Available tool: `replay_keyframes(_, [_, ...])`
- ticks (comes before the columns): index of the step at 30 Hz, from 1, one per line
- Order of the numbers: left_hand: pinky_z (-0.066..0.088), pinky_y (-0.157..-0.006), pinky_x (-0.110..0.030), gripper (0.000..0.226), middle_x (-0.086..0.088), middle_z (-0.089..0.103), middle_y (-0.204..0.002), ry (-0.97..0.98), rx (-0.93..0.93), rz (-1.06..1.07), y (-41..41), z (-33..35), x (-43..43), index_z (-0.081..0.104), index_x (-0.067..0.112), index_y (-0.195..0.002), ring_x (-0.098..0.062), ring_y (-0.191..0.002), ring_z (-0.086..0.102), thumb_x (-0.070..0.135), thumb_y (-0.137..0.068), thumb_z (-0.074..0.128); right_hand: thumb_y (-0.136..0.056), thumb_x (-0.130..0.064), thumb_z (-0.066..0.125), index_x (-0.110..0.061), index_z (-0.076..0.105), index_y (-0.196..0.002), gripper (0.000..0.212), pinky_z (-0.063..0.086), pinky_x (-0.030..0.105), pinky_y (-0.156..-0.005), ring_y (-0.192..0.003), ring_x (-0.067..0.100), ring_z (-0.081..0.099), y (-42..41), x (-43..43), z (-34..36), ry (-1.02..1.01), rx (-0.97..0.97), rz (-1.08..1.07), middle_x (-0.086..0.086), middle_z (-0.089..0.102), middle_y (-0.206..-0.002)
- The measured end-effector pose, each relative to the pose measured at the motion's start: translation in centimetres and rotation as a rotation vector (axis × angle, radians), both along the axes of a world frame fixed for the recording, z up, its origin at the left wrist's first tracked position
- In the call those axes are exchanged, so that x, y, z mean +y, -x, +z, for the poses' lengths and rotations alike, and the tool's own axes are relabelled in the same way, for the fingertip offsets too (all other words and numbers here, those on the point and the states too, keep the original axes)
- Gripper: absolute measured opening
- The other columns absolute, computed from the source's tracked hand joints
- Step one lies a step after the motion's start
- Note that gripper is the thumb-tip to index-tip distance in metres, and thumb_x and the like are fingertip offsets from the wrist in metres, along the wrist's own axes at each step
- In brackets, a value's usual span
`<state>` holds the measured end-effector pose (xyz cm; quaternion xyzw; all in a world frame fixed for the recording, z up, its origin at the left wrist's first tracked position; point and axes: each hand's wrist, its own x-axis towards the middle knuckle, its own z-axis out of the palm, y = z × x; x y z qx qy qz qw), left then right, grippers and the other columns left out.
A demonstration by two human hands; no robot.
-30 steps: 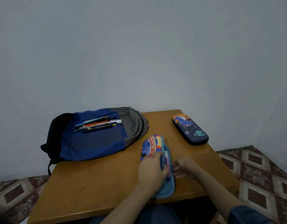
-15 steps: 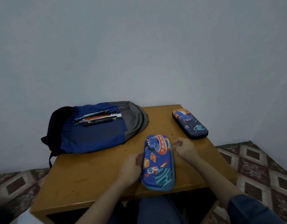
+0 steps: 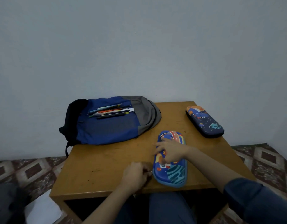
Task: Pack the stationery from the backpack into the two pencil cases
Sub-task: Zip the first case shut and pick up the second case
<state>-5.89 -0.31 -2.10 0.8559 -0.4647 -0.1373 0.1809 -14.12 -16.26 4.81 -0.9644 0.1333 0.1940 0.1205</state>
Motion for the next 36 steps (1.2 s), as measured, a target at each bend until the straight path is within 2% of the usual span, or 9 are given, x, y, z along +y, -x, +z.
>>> replay_keyframes(2, [0.047,-0.079,-0.029,0.022,0.0,0.069,-0.105,0.03,-0.099,0.048,-1.5,0.6,0.4,0.067,0.027,-0.106,-0.022,-0.1,0.062,0.028,-0.092,0.049,-0.08,-0.051,0.063,-0.034,0.036,-0.142,0.07,-0.006,0.056,-0.113,-0.146,0.026,-0.003,-0.4,0.1,0.1,0.087,0.08,0.036,-0.006,0.019,-0.156])
replay_keyframes(4, [0.046,-0.077,-0.029,0.024,0.0,0.068,-0.107,0.047,-0.175,0.117,-3.4,1.2,0.6,0.066,0.027,-0.107,-0.021,-0.1,0.061,0.03,-0.094,0.047,-0.072,-0.059,0.067,-0.033,0.03,-0.144,0.085,-0.009,0.059,-0.112,-0.144,0.028,0.005,-1.0,0.2,0.4,0.173,0.079,0.076,-0.002,0.026,-0.153])
replay_keyframes(8, [0.043,-0.07,-0.023,0.022,0.006,0.066,-0.103,0.028,-0.259,0.103,-6.3,1.9,0.1,0.065,0.025,-0.106,-0.013,-0.093,0.059,0.032,-0.096,0.046,-0.063,-0.062,0.073,-0.033,0.024,-0.146,0.1,-0.011,0.057,-0.114,-0.142,0.026,0.013,-2.5,0.1,0.3,0.138,0.091,0.072,0.004,0.027,-0.15])
replay_keyframes(13, [0.036,-0.082,-0.025,0.018,0.007,0.065,-0.103,0.062,-0.335,0.044,-7.6,1.2,-0.6,0.063,0.024,-0.1,-0.013,-0.097,0.057,0.03,-0.095,0.047,-0.061,-0.06,0.077,-0.036,0.005,-0.148,0.116,-0.009,0.057,-0.114,-0.144,0.028,0.005,-2.5,-1.1,-0.8,0.059,0.158,0.017,0.003,0.011,-0.156])
replay_keyframes(17, [0.035,-0.081,-0.026,0.021,0.006,0.065,-0.102,0.101,-0.356,0.086,-8.6,1.2,-1.5,0.065,0.021,-0.098,-0.014,-0.097,0.057,0.031,-0.095,0.046,-0.058,-0.062,0.077,-0.031,0.003,-0.149,0.122,0.012,0.052,-0.116,-0.139,0.029,0.019,-2.1,-1.4,-1.0,0.144,0.142,-0.029,0.005,0.02,-0.152])
replay_keyframes(21, [0.027,-0.073,-0.026,0.02,0.005,0.066,-0.1,0.111,-0.365,0.087,-9.4,1.5,-2.6,0.064,0.02,-0.095,-0.016,-0.093,0.057,0.026,-0.096,0.044,-0.056,-0.08,0.063,-0.019,0.024,-0.143,0.114,0.04,0.039,-0.097,-0.118,0.026,0.046,-2.0,-1.9,-0.9,0.24,0.071,-0.189,0.005,0.046,-0.132])
replay_keyframes(24, [0.023,-0.072,-0.026,0.02,0.003,0.062,-0.098,0.082,-0.407,0.026,-8.3,1.7,-3.1,0.058,0.019,-0.092,-0.016,-0.091,0.056,0.026,-0.097,0.04,-0.051,-0.09,0.052,-0.012,0.033,-0.138,0.119,0.047,0.035,-0.089,-0.107,0.023,0.054,-2.0,-2.7,-1.7,0.27,0.007,-0.375,0.004,0.054,-0.123])
replay_keyframes(27, [0.027,-0.076,-0.026,0.017,0.003,0.06,-0.1,0.102,-0.349,0.029,-7.0,1.5,-3.5,0.056,0.019,-0.095,-0.016,-0.091,0.055,0.026,-0.097,0.04,-0.047,-0.094,0.048,-0.005,0.037,-0.133,0.125,0.053,0.041,-0.086,-0.101,0.025,0.058,-3.0,-2.6,-2.3,0.296,0.017,-0.483,0.007,0.057,-0.116])
replay_keyframes(36, [0.042,-0.095,-0.035,0.013,0.003,0.062,-0.102,0.15,-0.137,0.032,-4.4,1.0,-3.7,0.059,0.02,-0.099,-0.013,-0.093,0.055,0.019,-0.094,0.047,-0.049,-0.091,0.051,-0.008,0.017,-0.144,0.131,0.053,0.045,-0.087,-0.107,0.034,0.058,-4.6,-0.6,-3.2,0.177,-0.058,-0.784,0.015,0.053,-0.125])
